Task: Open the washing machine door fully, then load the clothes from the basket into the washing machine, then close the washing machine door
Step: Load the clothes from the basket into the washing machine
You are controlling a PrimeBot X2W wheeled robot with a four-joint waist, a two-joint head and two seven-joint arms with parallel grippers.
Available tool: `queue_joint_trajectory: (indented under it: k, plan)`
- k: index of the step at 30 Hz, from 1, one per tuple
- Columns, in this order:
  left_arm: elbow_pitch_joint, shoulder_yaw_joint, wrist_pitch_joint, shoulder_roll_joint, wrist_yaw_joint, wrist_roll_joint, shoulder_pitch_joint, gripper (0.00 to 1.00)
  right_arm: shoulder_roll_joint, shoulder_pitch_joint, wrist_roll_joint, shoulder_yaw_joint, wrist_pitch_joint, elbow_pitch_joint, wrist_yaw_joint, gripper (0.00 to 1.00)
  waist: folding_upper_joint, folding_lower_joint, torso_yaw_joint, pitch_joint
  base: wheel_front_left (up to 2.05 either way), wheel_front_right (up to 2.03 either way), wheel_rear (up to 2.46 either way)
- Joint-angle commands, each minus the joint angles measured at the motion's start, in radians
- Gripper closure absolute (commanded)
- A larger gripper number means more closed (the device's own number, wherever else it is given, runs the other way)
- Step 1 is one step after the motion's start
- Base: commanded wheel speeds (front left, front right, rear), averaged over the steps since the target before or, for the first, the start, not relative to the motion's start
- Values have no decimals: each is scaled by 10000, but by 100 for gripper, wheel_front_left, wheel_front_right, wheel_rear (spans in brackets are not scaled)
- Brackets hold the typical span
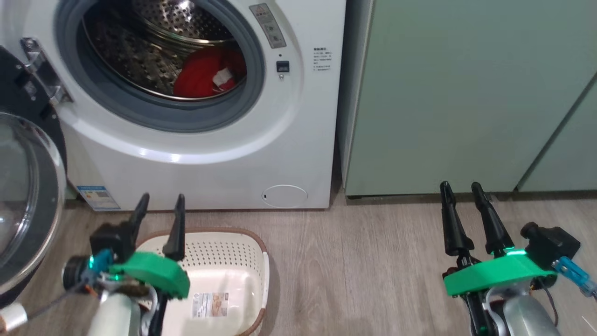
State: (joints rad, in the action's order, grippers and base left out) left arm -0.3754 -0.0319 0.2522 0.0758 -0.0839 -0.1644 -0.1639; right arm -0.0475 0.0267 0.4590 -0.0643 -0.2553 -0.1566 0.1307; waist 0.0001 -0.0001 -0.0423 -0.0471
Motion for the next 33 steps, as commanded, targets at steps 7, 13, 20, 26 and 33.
queue_joint_trajectory:
  k: [7,13,20,26,33]
  plan:
    - [1162,114,95,-209,72,-182,579,0,-28,15,24,-186,-65,379,0,0,-1,1,138,-267,0,0,0]
    - [1374,-119,95,-248,118,-196,945,0,-28,-12,-11,-213,-65,395,0,0,-1,1,146,-342,0,0,0]
    - [1476,-344,95,-253,376,-320,1008,0,-28,14,2,-233,-65,389,0,0,-1,1,87,-351,0,0,0]
    - [1466,-513,95,-255,535,-368,993,0,-28,13,36,-272,-65,384,0,0,-1,1,55,-340,0,0,0]
    - [1420,-645,95,-255,590,-402,955,0,-28,41,19,-250,-65,378,0,0,-1,1,34,-292,0,0,0]
